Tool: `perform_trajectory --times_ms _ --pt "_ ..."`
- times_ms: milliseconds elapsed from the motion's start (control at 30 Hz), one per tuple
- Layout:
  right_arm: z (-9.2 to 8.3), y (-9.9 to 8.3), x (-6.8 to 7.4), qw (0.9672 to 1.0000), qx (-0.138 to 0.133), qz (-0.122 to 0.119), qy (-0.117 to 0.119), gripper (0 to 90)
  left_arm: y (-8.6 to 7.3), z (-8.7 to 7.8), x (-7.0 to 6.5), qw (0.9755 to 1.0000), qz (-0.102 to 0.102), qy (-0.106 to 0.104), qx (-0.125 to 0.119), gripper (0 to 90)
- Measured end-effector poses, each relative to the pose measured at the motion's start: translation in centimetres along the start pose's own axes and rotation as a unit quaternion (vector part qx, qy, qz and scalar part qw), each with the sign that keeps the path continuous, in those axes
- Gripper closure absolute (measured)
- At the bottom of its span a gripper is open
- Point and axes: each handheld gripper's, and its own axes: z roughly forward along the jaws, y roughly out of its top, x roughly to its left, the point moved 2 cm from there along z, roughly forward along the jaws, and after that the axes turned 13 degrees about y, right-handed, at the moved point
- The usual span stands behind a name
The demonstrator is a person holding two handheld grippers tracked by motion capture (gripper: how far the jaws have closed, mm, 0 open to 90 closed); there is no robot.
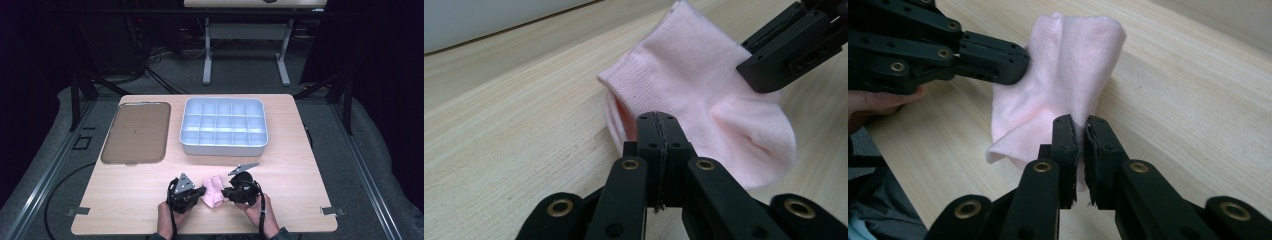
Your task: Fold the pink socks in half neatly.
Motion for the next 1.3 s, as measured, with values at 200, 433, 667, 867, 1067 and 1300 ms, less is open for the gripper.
perform_trajectory --times_ms 200,433,667,867,1067,1300 --pt "-0.1 0.7 1.0 0.9998 0.003 -0.020 -0.001 84.6 0.0 0.0 0.0 1.0000 0.001 0.001 0.001 89.8" --pt "0.5 1.2 1.7 0.9991 0.013 -0.039 -0.008 84.6 0.0 0.0 0.0 1.0000 -0.002 0.000 0.001 89.8" --pt "0.5 1.0 1.3 0.9993 0.011 -0.033 -0.012 84.8 0.0 0.0 0.2 0.9999 -0.009 -0.005 0.000 89.7" --pt "0.3 0.6 -0.3 0.9998 0.011 -0.008 -0.018 84.9 0.0 0.0 0.4 0.9999 -0.015 -0.007 0.000 89.7" --pt "0.4 0.5 -0.3 0.9998 0.011 -0.009 -0.017 84.8 0.8 -1.1 0.5 0.9996 -0.021 -0.010 -0.015 88.9" --pt "0.4 0.6 -0.3 0.9997 0.011 -0.009 -0.017 84.8 1.5 -0.2 -1.8 0.9995 0.020 -0.025 0.005 88.9"
